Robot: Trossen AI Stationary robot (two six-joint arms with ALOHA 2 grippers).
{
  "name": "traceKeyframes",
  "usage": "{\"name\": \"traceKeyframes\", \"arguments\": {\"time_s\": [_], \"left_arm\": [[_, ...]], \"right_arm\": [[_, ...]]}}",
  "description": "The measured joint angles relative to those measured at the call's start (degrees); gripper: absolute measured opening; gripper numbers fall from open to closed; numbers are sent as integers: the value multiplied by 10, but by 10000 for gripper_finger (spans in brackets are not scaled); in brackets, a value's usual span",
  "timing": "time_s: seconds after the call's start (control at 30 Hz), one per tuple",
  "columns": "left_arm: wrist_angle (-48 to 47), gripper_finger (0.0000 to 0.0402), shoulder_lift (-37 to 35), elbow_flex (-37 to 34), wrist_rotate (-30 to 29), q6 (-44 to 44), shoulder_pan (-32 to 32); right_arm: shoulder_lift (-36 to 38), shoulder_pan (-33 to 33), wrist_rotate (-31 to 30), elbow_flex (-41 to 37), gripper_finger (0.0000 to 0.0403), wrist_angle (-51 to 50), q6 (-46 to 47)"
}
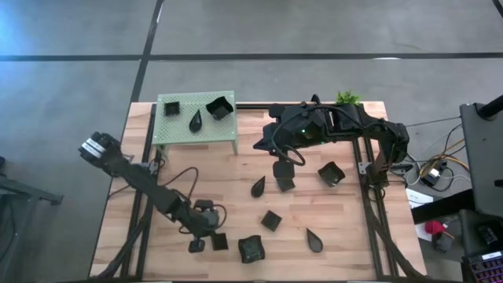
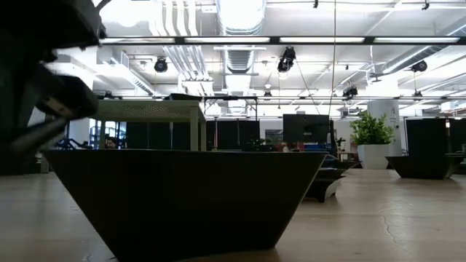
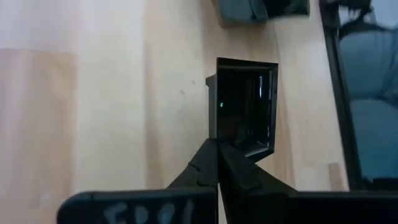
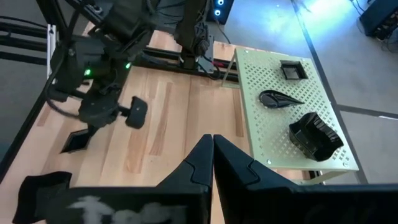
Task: Pick & Place Mini shaped plates
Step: Stack the black square plate on top of the black square plate on the shelf
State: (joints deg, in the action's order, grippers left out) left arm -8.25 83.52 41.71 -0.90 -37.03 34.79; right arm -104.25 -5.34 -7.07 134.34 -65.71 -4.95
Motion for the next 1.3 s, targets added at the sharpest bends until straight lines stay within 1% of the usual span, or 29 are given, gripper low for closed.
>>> {"name": "traceKeyframes", "arguments": {"time_s": [0.1, 0.2, 0.37, 0.53, 0.67, 0.8, 0.97, 1.07, 1.3], "left_arm": [[-40, 0, -44, 0, -30, -27, -5], [-91, 0, -95, 0, -73, -63, -11], [-177, 0, -187, 0, -168, -147, -27], [-263, 0, -285, 1, -252, -215, -56], [-320, 0, -357, 1, -301, -245, -92], [-355, 0, -418, 1, -333, -251, -140], [-362, 0, -476, 1, -355, -231, -208], [-379, 0, -495, 10, -379, -207, -247], [-490, 0, -514, 62, -446, -197, -332]], "right_arm": [[0, 0, 0, 0, 8, 0, 0], [0, 0, 0, 0, 8, 0, -1], [0, 0, 0, 0, 8, -1, -2], [0, 0, 0, 0, 8, -1, -2], [0, 0, 0, 0, 8, -1, -2], [0, 0, 0, 0, 8, 0, -2], [0, 0, 0, 0, 8, 0, -2], [0, 0, 0, 0, 8, 0, -2], [0, 0, -1, 0, 8, 0, -2]]}}
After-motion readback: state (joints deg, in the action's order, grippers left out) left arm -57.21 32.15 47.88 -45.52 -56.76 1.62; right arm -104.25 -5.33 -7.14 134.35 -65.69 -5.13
